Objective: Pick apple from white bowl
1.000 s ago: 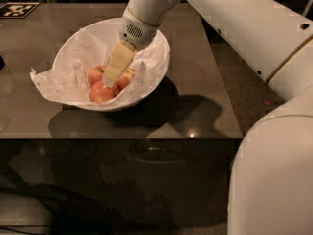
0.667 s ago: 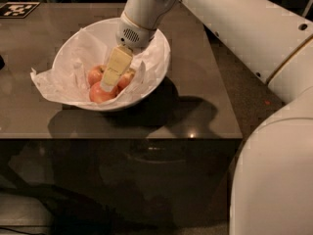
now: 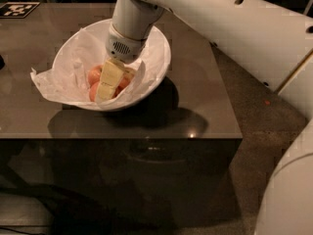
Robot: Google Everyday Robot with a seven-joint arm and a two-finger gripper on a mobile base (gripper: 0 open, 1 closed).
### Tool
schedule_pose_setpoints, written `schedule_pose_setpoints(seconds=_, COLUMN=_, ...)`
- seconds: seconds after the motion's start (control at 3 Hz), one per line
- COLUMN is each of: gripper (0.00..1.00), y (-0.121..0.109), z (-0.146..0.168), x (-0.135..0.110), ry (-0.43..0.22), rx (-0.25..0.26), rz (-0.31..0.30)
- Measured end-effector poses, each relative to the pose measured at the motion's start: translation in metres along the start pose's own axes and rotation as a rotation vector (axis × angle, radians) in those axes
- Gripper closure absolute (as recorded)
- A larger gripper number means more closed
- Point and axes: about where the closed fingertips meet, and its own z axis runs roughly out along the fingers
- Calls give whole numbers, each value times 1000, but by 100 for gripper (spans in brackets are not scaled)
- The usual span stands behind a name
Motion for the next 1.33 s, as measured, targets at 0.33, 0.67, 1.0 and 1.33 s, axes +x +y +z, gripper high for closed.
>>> schedule_pose_setpoints(seconds=0.33, gripper=0, y=9, z=-2, x=-4, ry=3, rx=50, rz=-68)
schedule_pose_setpoints(seconds=0.67, gripper=0, y=9, z=-2, x=-4, ry=3, rx=50, rz=-68)
schedule_pose_setpoints(seconds=1.0, gripper=0, y=-3, z=1, x=7, ry=0, rx=46, rz=-53)
schedule_pose_setpoints(seconds=1.33, gripper=0, y=-33, z=1, x=22, ry=-14, rx=2, rz=-63)
